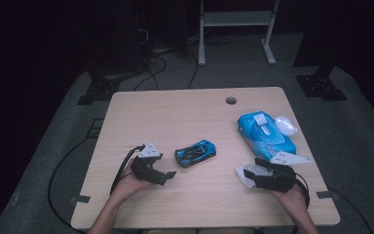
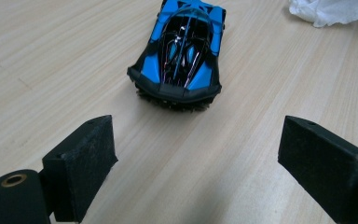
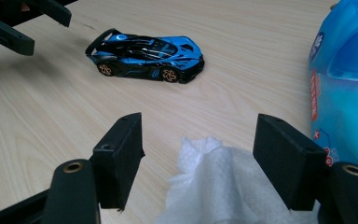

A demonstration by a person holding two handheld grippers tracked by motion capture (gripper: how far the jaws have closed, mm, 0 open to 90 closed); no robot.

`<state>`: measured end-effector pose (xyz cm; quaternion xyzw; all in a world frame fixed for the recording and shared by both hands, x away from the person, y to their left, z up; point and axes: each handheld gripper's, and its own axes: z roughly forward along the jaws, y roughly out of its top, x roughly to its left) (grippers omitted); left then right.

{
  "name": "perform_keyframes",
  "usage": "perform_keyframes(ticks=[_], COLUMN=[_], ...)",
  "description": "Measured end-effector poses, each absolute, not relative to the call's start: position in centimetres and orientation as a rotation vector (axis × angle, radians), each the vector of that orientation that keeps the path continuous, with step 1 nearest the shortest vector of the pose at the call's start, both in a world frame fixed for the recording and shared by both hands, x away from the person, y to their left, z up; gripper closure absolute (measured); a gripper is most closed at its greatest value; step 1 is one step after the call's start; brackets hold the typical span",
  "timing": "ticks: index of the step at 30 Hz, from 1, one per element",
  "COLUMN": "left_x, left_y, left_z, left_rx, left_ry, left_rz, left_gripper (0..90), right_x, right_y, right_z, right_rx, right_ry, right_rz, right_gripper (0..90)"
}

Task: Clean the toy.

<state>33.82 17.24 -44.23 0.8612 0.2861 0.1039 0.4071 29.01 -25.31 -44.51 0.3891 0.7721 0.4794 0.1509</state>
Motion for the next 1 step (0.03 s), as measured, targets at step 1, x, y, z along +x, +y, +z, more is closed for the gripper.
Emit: perform_keyframes(ticks=[1], left_x=[33.75], left_y=[17.36], left_z=[-44.36], left_rx=[2.167], left_ry=[0.724], left_rz=[0.264], left_gripper=[10.6], right_x=[29.02], right_y=[-25.29], right_z=[-44.55], right_rx=[1.119], right_ry=[2.219], right_rz=[1.375], right_gripper=[32.0])
